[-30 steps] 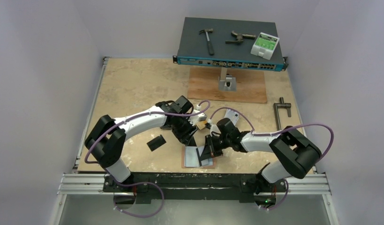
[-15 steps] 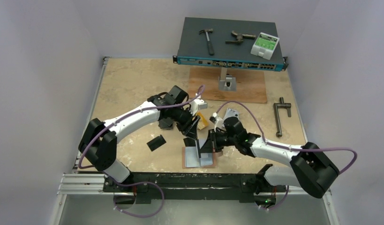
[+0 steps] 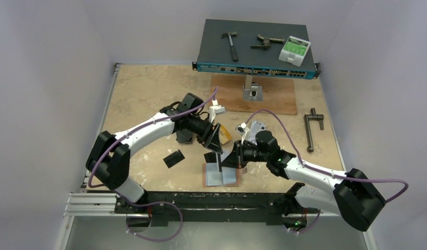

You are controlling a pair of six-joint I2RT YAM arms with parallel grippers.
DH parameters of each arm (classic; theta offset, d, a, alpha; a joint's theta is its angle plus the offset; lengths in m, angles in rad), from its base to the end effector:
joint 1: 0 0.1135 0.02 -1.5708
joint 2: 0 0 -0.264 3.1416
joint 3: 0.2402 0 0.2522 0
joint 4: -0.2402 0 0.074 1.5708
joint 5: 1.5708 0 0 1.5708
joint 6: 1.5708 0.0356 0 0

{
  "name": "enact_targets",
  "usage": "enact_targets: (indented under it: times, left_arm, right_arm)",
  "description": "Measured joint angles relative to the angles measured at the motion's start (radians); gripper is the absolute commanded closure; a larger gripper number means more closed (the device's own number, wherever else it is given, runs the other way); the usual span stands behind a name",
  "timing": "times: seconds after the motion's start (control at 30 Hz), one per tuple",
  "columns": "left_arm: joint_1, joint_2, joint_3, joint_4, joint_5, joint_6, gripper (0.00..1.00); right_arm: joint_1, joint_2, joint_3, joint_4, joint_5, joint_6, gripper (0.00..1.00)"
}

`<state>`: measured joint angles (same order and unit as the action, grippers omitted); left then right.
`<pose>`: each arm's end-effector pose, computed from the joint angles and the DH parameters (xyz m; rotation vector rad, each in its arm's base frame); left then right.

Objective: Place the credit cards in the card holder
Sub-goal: Insert the credit card into the card holder.

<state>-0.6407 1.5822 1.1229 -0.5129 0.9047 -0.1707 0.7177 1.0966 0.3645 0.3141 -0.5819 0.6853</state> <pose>0.2424 -0.2157 0.2434 0.9741 2.4118 -1.4619 0.1503 0.1572 0.1871 -0.4626 2.1869 1.4223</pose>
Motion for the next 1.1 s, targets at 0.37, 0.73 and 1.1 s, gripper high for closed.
enact_targets:
  times: [0.37, 0.73, 1.1]
  left_arm:
    - [0.038, -0.018, -0.009, -0.001, 0.058, 0.032, 0.49]
    - [0.039, -0.023, -0.008, -0.009, 0.21, 0.046, 0.9]
    - [0.048, -0.045, 0.002, -0.005, 0.271, 0.055, 0.97]
  right_arm:
    - [0.002, 0.004, 0.016, 0.021, -0.092, -0.015, 1.0]
    - [0.001, 0.003, 0.088, 0.06, -0.095, -0.016, 1.0]
    - [-0.015, -0.091, 0.08, 0.045, -0.093, -0.013, 0.9]
